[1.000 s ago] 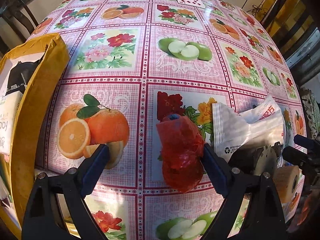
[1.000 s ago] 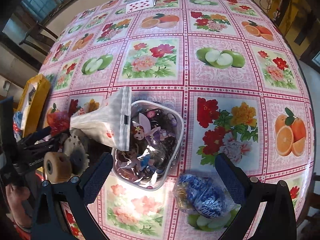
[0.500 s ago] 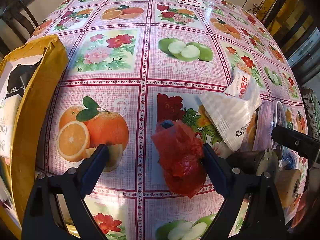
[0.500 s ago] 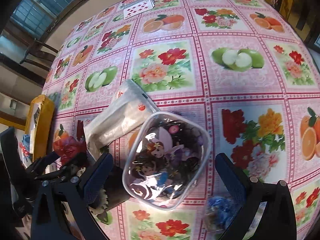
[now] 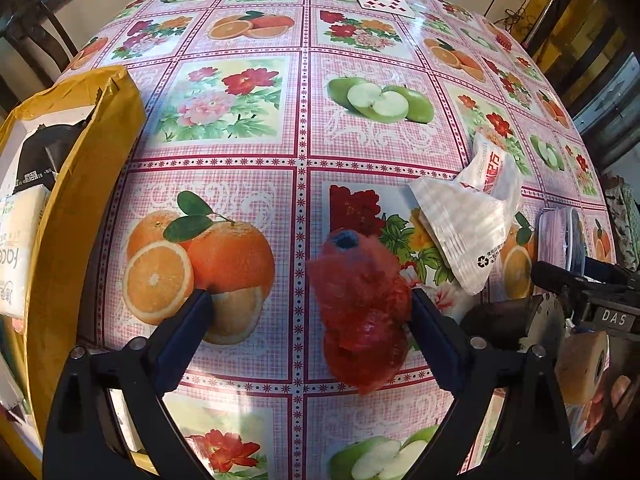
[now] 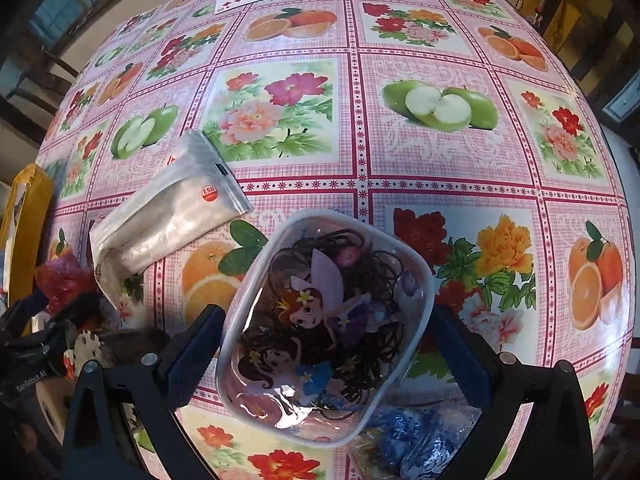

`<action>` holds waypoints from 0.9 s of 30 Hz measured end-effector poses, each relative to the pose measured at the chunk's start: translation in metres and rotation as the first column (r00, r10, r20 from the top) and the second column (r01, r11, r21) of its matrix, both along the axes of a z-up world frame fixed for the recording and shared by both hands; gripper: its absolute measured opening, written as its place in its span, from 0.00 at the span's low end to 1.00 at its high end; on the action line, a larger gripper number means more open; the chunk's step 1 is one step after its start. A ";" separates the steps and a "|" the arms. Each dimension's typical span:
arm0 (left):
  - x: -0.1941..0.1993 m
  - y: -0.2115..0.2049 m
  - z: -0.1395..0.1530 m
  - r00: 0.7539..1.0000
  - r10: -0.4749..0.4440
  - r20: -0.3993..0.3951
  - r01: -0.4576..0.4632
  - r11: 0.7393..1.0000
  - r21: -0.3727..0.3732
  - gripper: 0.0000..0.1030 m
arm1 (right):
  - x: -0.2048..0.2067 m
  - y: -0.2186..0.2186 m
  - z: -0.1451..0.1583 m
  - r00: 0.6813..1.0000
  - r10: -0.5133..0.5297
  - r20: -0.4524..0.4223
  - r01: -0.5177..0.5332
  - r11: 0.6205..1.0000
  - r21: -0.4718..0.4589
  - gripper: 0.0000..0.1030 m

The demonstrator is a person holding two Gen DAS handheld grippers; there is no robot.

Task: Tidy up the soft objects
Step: 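Grasp the red plastic bag with the left gripper while the right gripper grasps the clear cartoon container, then place the red bag and clear container into the yellow box, opening both grippers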

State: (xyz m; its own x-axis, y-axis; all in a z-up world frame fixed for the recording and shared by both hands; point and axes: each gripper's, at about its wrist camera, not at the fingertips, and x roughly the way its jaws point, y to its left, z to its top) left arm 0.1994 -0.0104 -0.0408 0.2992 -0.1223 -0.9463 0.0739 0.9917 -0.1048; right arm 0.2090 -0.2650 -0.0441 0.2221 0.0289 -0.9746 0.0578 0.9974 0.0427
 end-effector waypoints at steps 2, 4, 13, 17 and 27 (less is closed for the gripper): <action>0.001 0.000 0.000 1.000 0.001 -0.002 -0.001 1.000 0.001 0.94 | -0.003 -0.001 0.001 1.000 0.015 0.016 -0.015 1.000 -0.009 0.94; -0.001 -0.003 -0.001 1.000 -0.008 -0.005 0.008 1.000 0.011 0.94 | -0.007 -0.002 0.002 0.999 0.026 0.028 -0.025 1.000 -0.012 0.90; -0.014 -0.002 0.008 0.999 -0.038 0.023 0.037 0.998 0.047 0.35 | -0.028 -0.003 0.004 0.994 0.080 0.075 -0.079 0.997 -0.017 0.84; -0.016 0.003 0.008 0.999 -0.053 0.006 0.053 0.998 0.020 0.35 | -0.036 -0.004 0.007 0.993 0.073 0.094 -0.076 0.997 0.026 0.84; -0.034 0.021 0.040 0.996 -0.059 0.064 0.062 0.997 -0.041 0.34 | -0.039 -0.003 0.057 0.984 0.075 0.163 -0.084 0.995 0.049 0.84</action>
